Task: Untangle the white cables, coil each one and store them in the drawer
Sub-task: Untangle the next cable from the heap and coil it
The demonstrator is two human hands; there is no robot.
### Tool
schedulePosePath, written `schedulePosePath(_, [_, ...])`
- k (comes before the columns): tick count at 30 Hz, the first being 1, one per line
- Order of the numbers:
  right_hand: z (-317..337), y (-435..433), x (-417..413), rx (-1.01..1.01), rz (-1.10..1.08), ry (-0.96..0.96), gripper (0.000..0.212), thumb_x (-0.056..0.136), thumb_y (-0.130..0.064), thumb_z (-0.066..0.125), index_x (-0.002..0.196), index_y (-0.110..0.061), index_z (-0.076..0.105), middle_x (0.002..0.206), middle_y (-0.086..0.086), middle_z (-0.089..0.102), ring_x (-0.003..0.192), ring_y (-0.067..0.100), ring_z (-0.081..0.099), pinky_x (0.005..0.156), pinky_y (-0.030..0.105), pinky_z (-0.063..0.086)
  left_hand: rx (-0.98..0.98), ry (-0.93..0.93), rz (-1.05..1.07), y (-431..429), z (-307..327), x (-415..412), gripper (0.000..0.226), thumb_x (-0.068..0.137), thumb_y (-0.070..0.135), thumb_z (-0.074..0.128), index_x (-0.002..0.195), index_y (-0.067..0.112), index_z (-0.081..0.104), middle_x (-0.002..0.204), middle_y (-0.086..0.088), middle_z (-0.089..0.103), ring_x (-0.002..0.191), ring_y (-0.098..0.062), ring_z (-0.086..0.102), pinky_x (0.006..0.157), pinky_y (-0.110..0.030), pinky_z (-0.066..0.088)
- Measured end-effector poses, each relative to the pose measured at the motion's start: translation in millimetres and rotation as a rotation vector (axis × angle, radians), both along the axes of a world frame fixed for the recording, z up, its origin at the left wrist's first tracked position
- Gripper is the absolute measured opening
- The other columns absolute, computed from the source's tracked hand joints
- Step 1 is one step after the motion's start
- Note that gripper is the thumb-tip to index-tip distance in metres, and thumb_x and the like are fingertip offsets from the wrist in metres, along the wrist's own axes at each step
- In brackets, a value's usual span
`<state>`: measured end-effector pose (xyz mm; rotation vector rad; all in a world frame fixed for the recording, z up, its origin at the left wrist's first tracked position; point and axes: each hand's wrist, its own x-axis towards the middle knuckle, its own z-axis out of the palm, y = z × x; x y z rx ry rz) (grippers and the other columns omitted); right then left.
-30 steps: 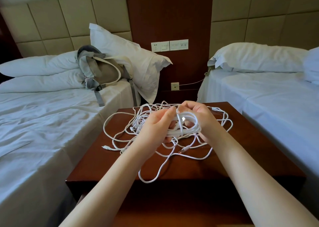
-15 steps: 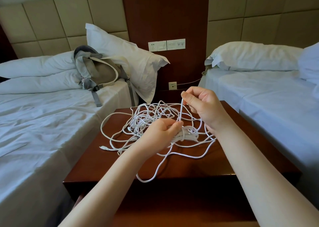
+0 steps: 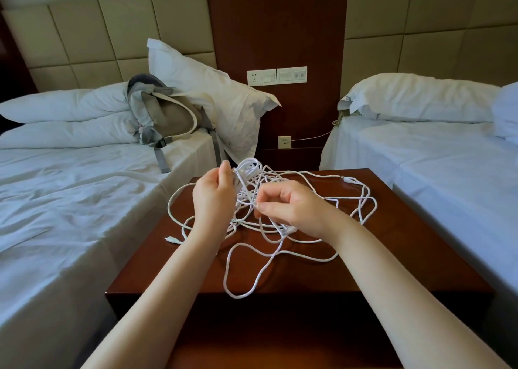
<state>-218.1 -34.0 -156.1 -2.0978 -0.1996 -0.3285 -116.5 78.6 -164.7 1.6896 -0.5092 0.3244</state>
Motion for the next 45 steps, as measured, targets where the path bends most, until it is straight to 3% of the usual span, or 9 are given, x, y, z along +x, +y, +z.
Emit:
schedulePosePath(8, [-14.8,-16.7,8.6,0.06,-0.068,-0.011,0.019,0.093,-0.019,0.058,0.075,-0.015,0.06,0.051,-0.014,0.038,0.046,0.002,0.032,0.048,0.011,0.028,-0.253,0.189,-0.47,2.0,10.7,-16.9,0.038,0.1,0.029,0.039,0.071,0.006,0.048,0.047,0.001,0.037,0.04,-0.011,0.031,0.041,-0.022,0.025])
schedulePosePath(15, [-25.5,-43.5,4.9,0.175,-0.23,-0.043,0.03,0.09,-0.026,0.058,0.09,0.004,0.063,0.048,-0.014,0.042,0.049,0.002,0.037,0.057,0.019,0.036,-0.084,0.233,-0.897,4.1,15.4,-29.1,0.038,0.089,0.034,0.042,0.062,0.011,0.056,0.039,0.005,0.037,0.032,-0.005,0.027,0.035,-0.016,0.021])
schedulePosePath(18, [-25.0,-45.6,5.9,0.234,-0.25,-0.104,0.013,0.088,-0.015,0.062,0.078,-0.007,0.064,0.064,0.0,0.053,0.061,0.016,0.047,0.058,0.022,0.04,0.082,0.231,-0.971,3.0,10.8,-34.4,0.035,0.085,0.036,0.045,0.065,0.009,0.055,0.041,0.006,0.038,0.033,-0.005,0.027,0.035,-0.017,0.021])
schedulePosePath(22, [-16.8,-47.1,3.7,0.2,-0.298,-0.206,0.021,0.078,-0.039,0.062,0.069,-0.02,0.062,0.067,0.007,0.053,0.066,0.015,0.049,0.062,0.022,0.043,0.354,0.186,-0.831,0.2,6.2,-40.1,0.035,0.091,0.036,0.05,0.075,0.007,0.062,0.047,0.005,0.042,0.037,-0.007,0.03,0.037,-0.017,0.025])
schedulePosePath(30, [-8.6,-35.3,3.3,0.175,-0.345,-0.32,0.024,0.09,-0.023,0.061,0.069,-0.011,0.063,0.049,-0.013,0.044,0.055,0.005,0.043,0.058,0.014,0.04,0.628,0.04,-0.52,-9.8,-8.7,-28.0,0.039,0.097,0.038,0.044,0.073,0.011,0.059,0.056,-0.001,0.04,0.047,-0.013,0.033,0.042,-0.019,0.028])
schedulePosePath(33, [-5.5,-26.1,4.3,0.226,-0.371,-0.34,0.024,0.092,-0.022,0.06,0.07,-0.011,0.063,0.052,-0.008,0.051,0.056,0.002,0.048,0.059,0.012,0.042,0.525,0.01,-0.412,-14.5,-14.4,-23.6,0.04,0.099,0.033,0.04,0.067,0.01,0.051,0.056,0.0,0.04,0.048,-0.012,0.035,0.043,-0.017,0.028])
schedulePosePath(36, [-2.0,-21.7,4.2,0.241,-0.392,-0.38,0.025,0.093,-0.022,0.058,0.071,-0.011,0.066,0.066,0.015,0.059,0.065,0.014,0.054,0.062,0.014,0.044,0.429,0.031,-0.382,-18.8,-16.8,-26.3,0.04,0.1,0.032,0.036,0.068,0.012,0.05,0.057,0.0,0.041,0.05,-0.012,0.037,0.047,-0.022,0.031])
schedulePosePath(40, [2.3,-18.2,1.1,0.037,-0.357,-0.402,0.025,0.095,-0.018,0.055,0.078,-0.005,0.069,0.049,-0.013,0.051,0.049,0.003,0.047,0.051,0.013,0.038,0.234,0.146,-0.4,-20.7,-21.5,-27.4,0.042,0.101,0.029,0.032,0.065,0.012,0.045,0.053,0.0,0.04,0.049,-0.017,0.036,0.049,-0.029,0.03])
schedulePosePath(45, [7.4,-7.3,-5.3,-0.148,-0.195,-0.398,0.022,0.091,-0.019,0.058,0.076,-0.008,0.07,0.055,-0.003,0.056,0.051,0.007,0.046,0.049,0.022,0.037,-0.031,0.303,-0.397,-16.2,-13.9,-18.5,0.039,0.101,0.029,0.033,0.072,0.008,0.047,0.048,0.003,0.037,0.039,-0.008,0.032,0.038,-0.02,0.026])
